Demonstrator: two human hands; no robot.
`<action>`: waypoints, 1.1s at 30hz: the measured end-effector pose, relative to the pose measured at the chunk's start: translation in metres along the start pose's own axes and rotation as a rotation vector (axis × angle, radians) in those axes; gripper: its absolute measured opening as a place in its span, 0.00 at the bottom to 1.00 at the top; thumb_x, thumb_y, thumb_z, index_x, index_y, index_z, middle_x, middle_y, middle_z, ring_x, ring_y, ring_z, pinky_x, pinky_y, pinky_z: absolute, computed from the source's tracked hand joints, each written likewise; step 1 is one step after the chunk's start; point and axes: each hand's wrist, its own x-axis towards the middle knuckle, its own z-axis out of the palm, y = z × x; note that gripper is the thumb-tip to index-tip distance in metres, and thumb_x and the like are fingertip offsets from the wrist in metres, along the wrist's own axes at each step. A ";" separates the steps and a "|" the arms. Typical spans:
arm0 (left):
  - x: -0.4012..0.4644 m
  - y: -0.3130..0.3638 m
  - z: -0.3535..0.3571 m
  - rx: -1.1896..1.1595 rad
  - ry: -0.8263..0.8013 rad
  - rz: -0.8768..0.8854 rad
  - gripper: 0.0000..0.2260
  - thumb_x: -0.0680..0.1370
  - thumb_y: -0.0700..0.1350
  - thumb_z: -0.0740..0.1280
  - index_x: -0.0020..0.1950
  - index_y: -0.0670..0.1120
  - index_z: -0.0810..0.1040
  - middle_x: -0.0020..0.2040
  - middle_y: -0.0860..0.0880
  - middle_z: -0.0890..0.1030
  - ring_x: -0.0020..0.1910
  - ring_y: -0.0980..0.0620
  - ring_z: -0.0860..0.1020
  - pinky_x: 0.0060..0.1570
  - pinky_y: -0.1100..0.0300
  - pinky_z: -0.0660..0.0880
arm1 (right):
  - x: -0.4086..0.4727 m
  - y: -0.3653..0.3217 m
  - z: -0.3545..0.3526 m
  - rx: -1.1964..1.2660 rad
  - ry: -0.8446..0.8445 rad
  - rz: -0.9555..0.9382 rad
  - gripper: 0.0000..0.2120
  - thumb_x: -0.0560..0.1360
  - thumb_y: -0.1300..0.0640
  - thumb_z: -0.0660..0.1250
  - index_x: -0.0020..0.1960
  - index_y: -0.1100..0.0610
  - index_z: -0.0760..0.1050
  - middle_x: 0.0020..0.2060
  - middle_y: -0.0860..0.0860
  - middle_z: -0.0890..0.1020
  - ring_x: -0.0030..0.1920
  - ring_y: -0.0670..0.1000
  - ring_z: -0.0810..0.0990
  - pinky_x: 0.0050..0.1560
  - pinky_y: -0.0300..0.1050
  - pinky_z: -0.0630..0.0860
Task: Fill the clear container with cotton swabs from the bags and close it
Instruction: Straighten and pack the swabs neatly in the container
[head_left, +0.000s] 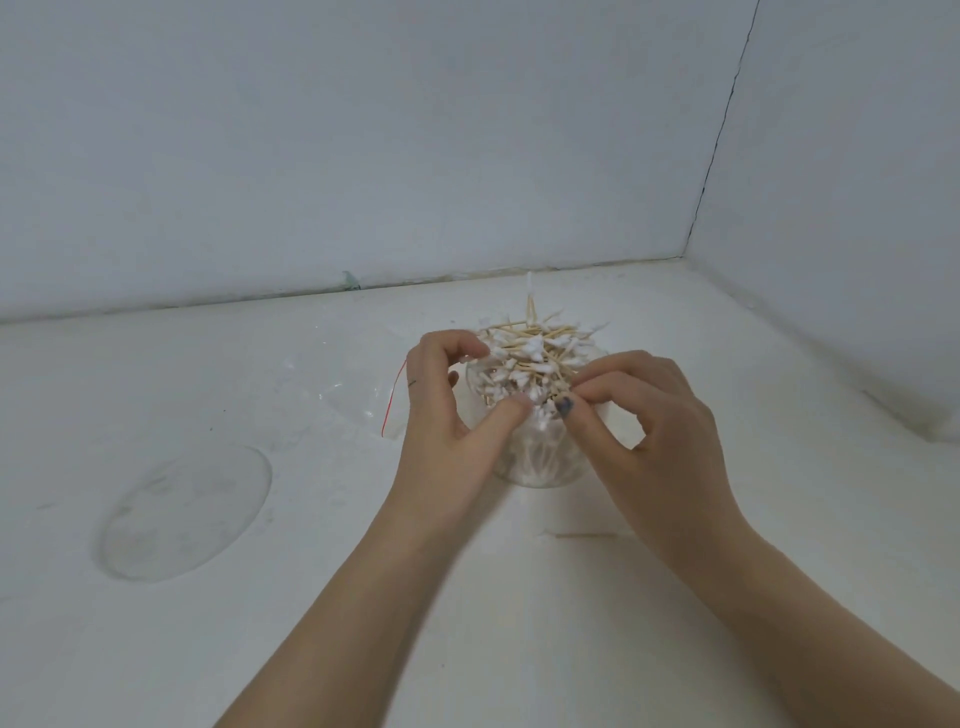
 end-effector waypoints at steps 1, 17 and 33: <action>0.000 0.001 0.000 -0.017 0.016 -0.005 0.17 0.72 0.46 0.71 0.57 0.55 0.70 0.63 0.52 0.74 0.69 0.53 0.72 0.72 0.50 0.68 | 0.001 -0.002 -0.002 0.027 0.001 0.008 0.03 0.75 0.57 0.70 0.47 0.50 0.81 0.48 0.41 0.81 0.55 0.45 0.77 0.54 0.32 0.69; 0.020 0.006 -0.017 0.435 -0.041 0.208 0.07 0.83 0.43 0.66 0.53 0.55 0.82 0.47 0.61 0.82 0.51 0.56 0.76 0.48 0.65 0.69 | 0.051 -0.016 -0.008 -0.233 -0.361 -0.172 0.14 0.78 0.47 0.61 0.60 0.47 0.79 0.41 0.43 0.74 0.39 0.45 0.74 0.40 0.43 0.73; 0.035 0.015 -0.023 0.566 -0.104 0.354 0.04 0.81 0.44 0.67 0.49 0.51 0.81 0.44 0.58 0.81 0.46 0.56 0.75 0.49 0.64 0.70 | 0.060 -0.020 -0.016 -0.165 -0.167 -0.070 0.07 0.76 0.62 0.68 0.48 0.53 0.83 0.39 0.46 0.82 0.43 0.44 0.78 0.44 0.30 0.71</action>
